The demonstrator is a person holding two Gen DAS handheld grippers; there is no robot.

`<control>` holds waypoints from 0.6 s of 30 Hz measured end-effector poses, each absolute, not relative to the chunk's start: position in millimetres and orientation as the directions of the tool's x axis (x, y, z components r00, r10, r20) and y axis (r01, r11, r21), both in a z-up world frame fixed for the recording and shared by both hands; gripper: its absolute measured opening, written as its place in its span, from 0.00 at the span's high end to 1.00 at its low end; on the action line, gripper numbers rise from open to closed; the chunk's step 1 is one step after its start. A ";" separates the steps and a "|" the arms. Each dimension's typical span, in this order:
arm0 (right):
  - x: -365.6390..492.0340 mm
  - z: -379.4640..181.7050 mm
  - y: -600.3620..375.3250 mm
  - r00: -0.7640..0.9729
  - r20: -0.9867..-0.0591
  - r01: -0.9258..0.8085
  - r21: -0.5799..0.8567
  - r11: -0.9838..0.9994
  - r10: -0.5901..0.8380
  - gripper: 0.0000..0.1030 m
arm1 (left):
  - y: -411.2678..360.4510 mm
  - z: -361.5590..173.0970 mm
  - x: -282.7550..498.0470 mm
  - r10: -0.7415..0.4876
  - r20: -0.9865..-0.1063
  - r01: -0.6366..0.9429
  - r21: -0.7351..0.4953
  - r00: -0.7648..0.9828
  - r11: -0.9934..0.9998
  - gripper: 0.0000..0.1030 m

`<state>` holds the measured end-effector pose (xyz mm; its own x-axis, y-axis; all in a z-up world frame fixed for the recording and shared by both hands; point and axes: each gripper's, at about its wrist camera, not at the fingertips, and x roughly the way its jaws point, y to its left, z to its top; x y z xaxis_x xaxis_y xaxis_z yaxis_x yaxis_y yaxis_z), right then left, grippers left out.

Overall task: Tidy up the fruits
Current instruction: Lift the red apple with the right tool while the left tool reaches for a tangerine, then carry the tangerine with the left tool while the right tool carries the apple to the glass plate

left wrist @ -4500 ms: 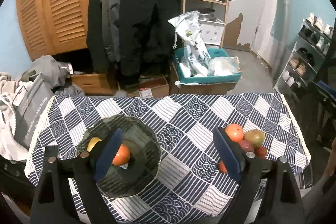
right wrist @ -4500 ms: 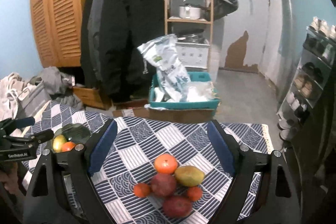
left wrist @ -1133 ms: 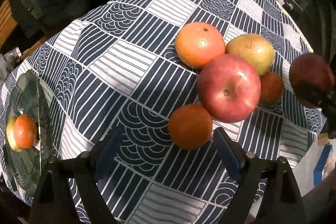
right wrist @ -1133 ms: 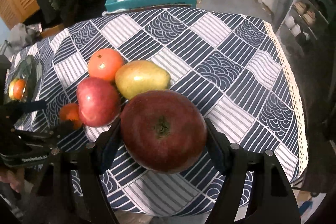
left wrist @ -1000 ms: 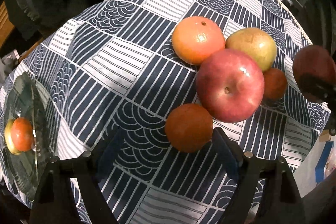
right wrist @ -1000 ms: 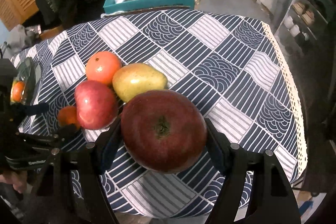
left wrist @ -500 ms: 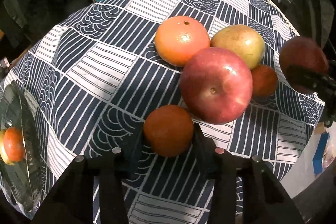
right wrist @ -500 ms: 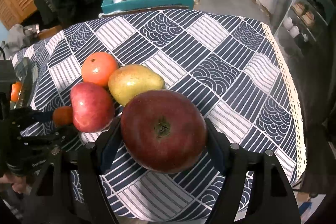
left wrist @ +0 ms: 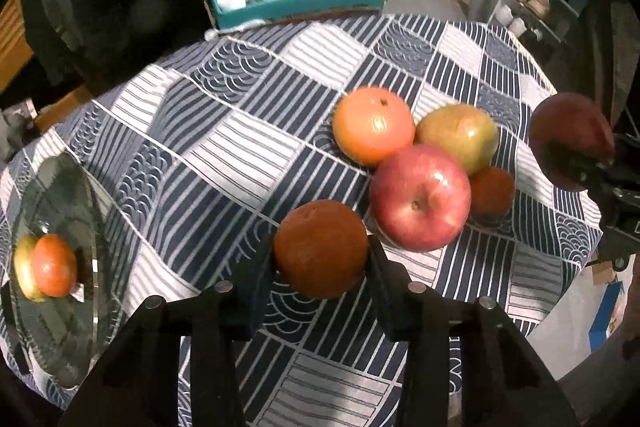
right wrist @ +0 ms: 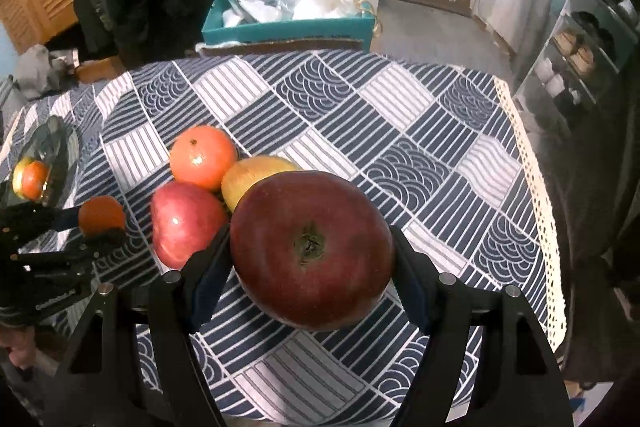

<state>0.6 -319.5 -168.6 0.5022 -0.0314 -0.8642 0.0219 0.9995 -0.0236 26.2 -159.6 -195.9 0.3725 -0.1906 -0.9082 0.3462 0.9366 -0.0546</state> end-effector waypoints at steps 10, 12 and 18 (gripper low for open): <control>1.1 -142.1 -309.8 0.550 -0.834 0.017 -0.037 0.999 -0.040 0.28 | -141.8 -163.7 23.2 -0.198 -0.871 0.313 -0.054 0.450 0.948 0.57; 0.1 -135.3 -307.4 0.563 -0.826 0.013 -0.035 0.999 -0.036 0.28 | -137.1 -157.8 22.7 -0.205 -0.865 0.301 -0.067 0.457 0.951 0.57; -0.3 -114.9 -296.5 0.605 -0.795 0.003 -0.048 0.999 -0.039 0.28 | -123.2 -131.9 17.7 -0.216 -0.831 0.276 -0.079 0.513 0.958 0.57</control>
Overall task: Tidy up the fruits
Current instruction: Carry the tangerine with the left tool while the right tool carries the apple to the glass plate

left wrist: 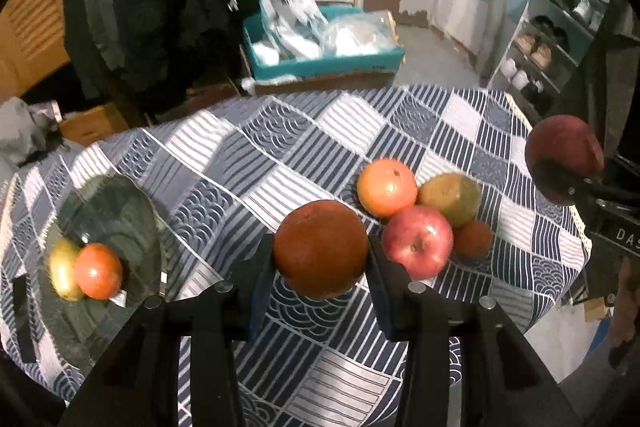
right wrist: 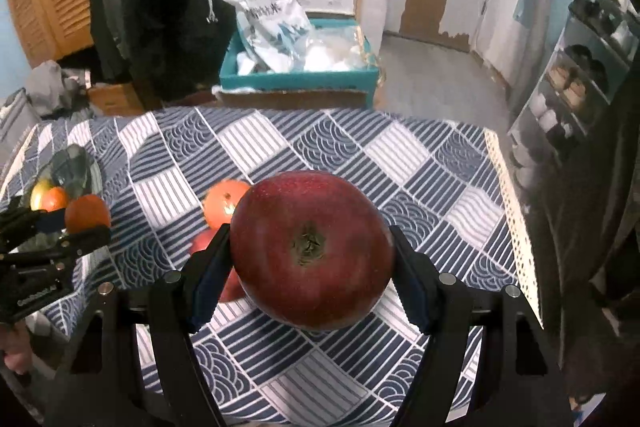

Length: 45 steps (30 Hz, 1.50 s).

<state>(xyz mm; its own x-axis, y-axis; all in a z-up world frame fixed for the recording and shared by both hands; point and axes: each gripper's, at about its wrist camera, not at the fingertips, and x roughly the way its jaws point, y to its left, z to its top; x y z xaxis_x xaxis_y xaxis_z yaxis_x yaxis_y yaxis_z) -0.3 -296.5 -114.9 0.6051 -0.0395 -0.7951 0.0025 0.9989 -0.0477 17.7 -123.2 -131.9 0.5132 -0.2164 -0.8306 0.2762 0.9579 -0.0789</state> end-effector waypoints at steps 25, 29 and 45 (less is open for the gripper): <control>2.4 -42.9 -235.1 0.718 -0.694 -0.102 -0.030 0.994 0.053 0.28 | -59.7 -67.4 4.8 -0.187 -0.751 0.187 -0.085 0.634 0.979 0.57; 6.1 -36.8 -222.9 0.725 -0.685 -0.121 -0.028 0.992 0.070 0.28 | -49.0 -63.7 4.7 -0.178 -0.746 0.168 -0.090 0.641 0.982 0.57; 27.2 -28.8 -171.1 0.722 -0.678 -0.198 -0.010 0.980 0.139 0.28 | -4.0 -55.9 1.9 -0.126 -0.731 0.089 -0.090 0.671 0.992 0.57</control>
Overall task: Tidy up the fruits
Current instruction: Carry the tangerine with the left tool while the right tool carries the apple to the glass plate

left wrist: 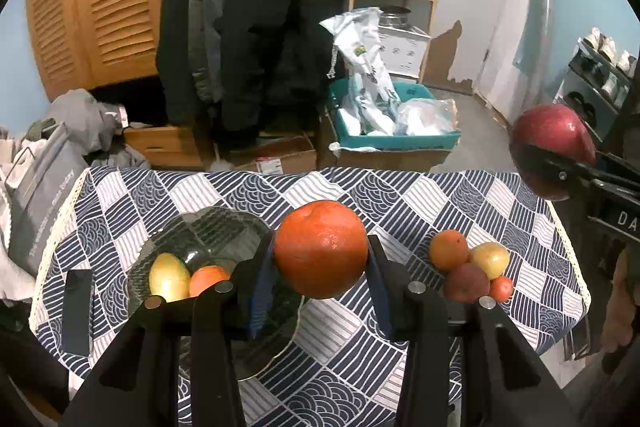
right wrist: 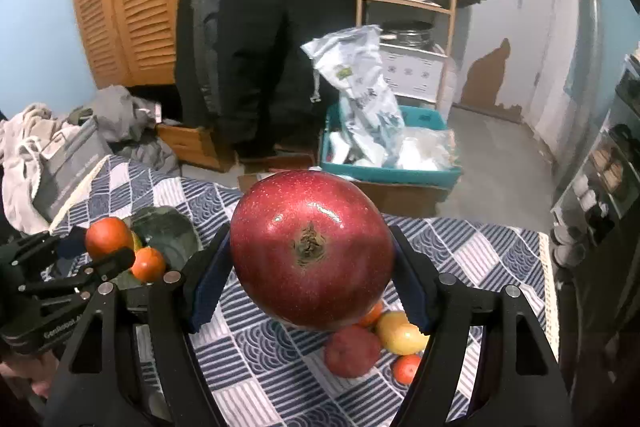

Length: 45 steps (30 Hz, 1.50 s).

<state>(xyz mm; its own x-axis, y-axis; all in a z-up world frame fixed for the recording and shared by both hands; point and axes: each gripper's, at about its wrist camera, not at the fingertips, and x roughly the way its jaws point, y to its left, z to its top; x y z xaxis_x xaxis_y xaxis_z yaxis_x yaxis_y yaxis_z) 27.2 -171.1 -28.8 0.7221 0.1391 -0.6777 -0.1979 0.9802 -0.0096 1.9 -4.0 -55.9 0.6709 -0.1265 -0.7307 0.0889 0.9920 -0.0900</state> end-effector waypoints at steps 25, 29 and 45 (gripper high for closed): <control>76.2 -77.0 -50.0 0.597 -0.753 -0.385 0.031 0.923 0.274 0.28 | 97.0 -110.2 12.6 0.006 -0.810 -0.115 -0.077 0.587 0.990 0.57; 84.3 -100.9 -32.6 0.538 -0.788 -0.418 0.060 0.907 0.300 0.28 | 107.8 -128.7 14.6 0.015 -0.836 -0.134 -0.070 0.548 0.988 0.57; 96.8 -174.8 9.1 0.344 -0.885 -0.501 0.111 0.859 0.315 0.28 | 128.1 -187.0 17.7 0.020 -0.911 -0.169 -0.055 0.411 0.984 0.57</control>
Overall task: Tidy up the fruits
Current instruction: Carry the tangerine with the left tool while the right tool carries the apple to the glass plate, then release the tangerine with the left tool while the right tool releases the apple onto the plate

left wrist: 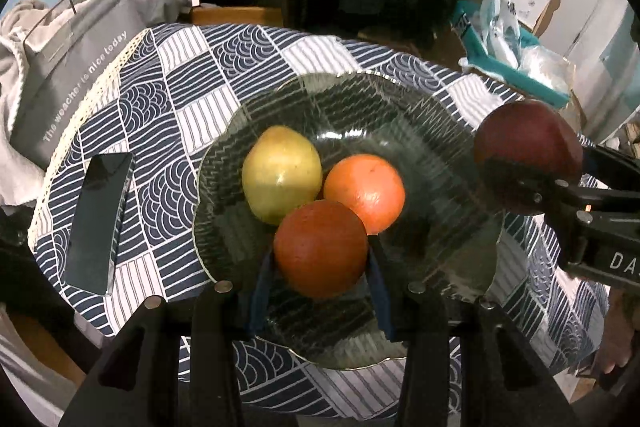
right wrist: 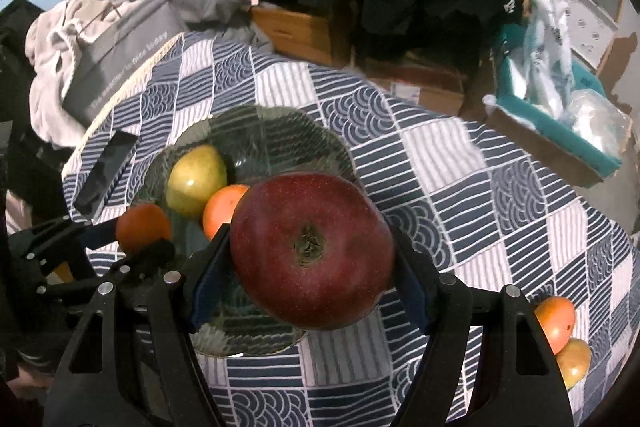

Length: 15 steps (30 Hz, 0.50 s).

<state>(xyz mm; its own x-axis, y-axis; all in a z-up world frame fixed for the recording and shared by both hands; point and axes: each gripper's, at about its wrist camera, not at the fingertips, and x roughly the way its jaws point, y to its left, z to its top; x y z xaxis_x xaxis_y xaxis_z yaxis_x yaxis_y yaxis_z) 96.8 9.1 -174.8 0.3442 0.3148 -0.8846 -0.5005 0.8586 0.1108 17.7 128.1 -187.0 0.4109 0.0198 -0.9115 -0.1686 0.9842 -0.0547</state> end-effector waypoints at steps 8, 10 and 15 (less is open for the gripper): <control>95.5 -190.0 17.0 0.318 -0.901 -0.518 0.094 0.850 0.294 0.28 | 130.3 -194.1 17.9 0.028 -0.925 -0.179 -0.044 0.379 0.983 0.57; 95.1 -191.3 17.9 0.311 -0.903 -0.521 0.099 0.848 0.297 0.28 | 131.0 -196.4 18.8 0.025 -0.930 -0.183 -0.046 0.366 0.982 0.56; 94.9 -193.3 19.5 0.288 -0.907 -0.524 0.121 0.843 0.309 0.28 | 131.5 -200.4 19.7 0.015 -0.938 -0.190 -0.055 0.347 0.980 0.56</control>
